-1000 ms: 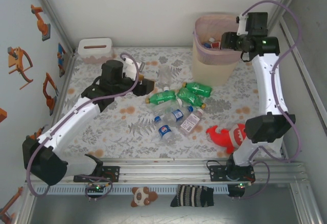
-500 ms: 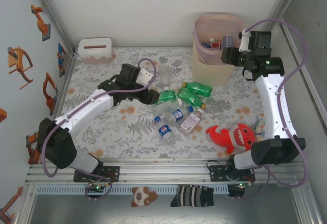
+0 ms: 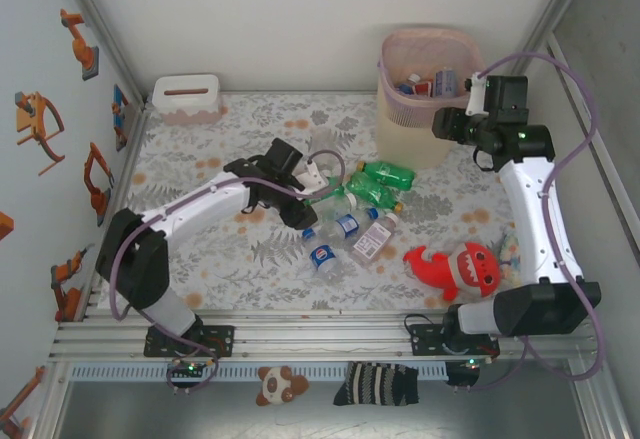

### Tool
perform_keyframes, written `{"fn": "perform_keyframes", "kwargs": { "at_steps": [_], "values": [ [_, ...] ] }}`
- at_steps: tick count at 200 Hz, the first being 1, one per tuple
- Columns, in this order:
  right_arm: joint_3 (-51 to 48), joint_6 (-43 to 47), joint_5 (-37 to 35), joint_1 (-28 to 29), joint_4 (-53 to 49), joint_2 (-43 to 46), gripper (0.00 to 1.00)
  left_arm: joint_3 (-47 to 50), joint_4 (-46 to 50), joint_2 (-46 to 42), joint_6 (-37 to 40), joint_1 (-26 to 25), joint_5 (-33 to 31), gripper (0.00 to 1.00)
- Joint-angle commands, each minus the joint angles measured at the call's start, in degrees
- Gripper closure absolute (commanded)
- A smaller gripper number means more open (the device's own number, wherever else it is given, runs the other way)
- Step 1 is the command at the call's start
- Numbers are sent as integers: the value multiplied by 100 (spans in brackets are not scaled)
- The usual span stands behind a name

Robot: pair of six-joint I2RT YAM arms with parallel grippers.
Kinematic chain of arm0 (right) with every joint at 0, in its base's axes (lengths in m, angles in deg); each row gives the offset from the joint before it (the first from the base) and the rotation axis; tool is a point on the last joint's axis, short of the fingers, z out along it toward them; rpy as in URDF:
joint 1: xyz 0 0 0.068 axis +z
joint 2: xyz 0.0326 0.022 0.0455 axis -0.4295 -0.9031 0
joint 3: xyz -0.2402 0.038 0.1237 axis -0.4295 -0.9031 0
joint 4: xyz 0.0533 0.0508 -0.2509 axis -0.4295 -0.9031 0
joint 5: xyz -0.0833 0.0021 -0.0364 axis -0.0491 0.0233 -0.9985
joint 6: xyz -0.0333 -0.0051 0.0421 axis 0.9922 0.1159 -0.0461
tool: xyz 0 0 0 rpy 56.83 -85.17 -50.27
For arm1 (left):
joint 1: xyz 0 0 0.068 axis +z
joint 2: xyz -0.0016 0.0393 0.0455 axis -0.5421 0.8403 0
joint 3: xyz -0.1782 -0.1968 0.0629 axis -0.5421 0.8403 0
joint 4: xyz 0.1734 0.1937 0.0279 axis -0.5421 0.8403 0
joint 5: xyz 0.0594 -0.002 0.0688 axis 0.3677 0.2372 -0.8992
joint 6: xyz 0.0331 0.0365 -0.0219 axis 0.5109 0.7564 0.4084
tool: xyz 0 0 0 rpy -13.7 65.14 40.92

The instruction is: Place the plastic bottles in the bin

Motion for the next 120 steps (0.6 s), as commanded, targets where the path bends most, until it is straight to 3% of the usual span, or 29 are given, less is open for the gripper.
{"fn": "perform_keyframes", "kwargs": {
  "at_steps": [1,64,120],
  "values": [
    [-83,-80,-57,-32,107,227,35,-368,427,408,678,3,-79,37],
    [-215,-107,-22,-34,151,291,35,-663,535,1218,577,-5,65,39],
    [-250,-158,20,-34,213,310,35,-670,522,1481,552,-7,131,54]
  ]
}}
